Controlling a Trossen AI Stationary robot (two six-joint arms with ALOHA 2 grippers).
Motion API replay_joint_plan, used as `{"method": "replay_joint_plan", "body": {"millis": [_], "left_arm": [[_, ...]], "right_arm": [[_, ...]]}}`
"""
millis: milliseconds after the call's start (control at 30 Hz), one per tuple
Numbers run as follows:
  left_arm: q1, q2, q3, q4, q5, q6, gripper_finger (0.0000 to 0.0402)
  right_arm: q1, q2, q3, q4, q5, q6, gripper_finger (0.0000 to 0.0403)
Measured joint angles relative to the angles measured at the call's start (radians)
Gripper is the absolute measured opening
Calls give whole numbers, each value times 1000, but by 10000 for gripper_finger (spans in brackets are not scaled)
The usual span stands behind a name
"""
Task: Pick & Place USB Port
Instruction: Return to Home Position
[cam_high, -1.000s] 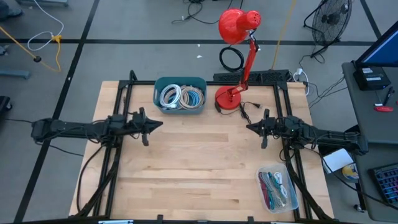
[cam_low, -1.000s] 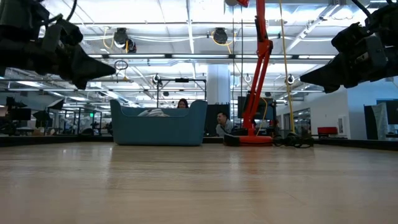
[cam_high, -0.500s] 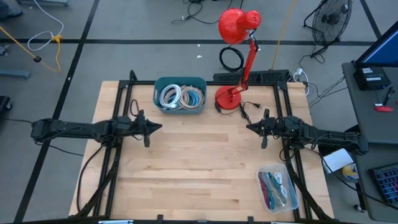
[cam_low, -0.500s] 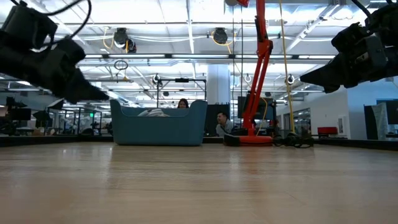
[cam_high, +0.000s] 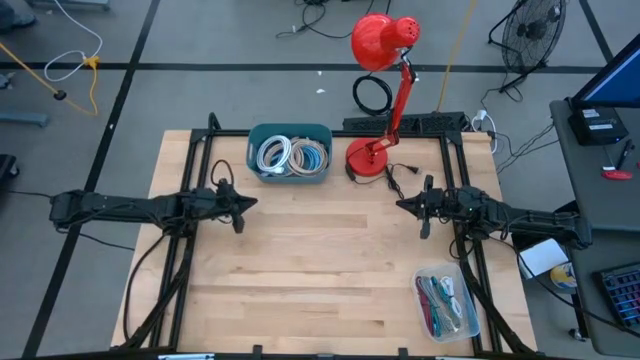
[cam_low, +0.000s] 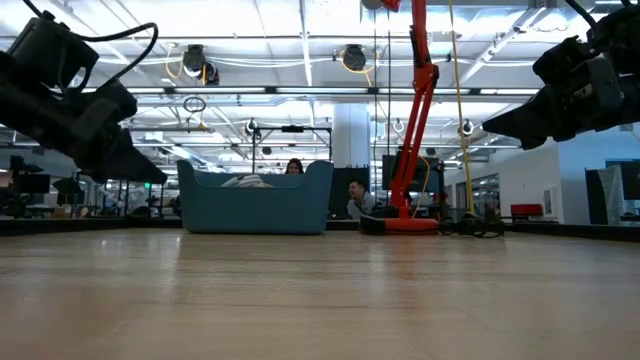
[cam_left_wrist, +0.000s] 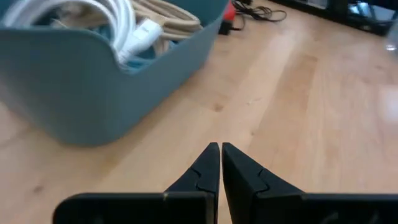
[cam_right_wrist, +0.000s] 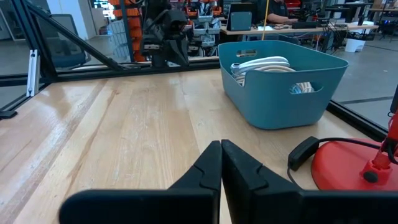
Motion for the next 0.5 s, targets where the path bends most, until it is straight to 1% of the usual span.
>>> {"method": "replay_joint_plan", "body": {"millis": [33, 133, 200, 333, 500], "left_arm": [[3, -2, 0, 2, 25, -3, 19], [18, -20, -2, 25, 170, 52, 19], [38, -43, -2, 40, 240, 87, 19], [101, -119, -2, 37, 294, 124, 19], [190, -245, -2, -1, 397, 161, 19]], "right_arm": [[0, 0, 0, 0, 0, 0, 0], [0, 0, 0, 0, 0, 0, 0], [0, 0, 0, 0, 0, 0, 0], [0, 0, 0, 0, 0, 0, 0], [0, 0, 0, 0, 0, 0, 0]]}}
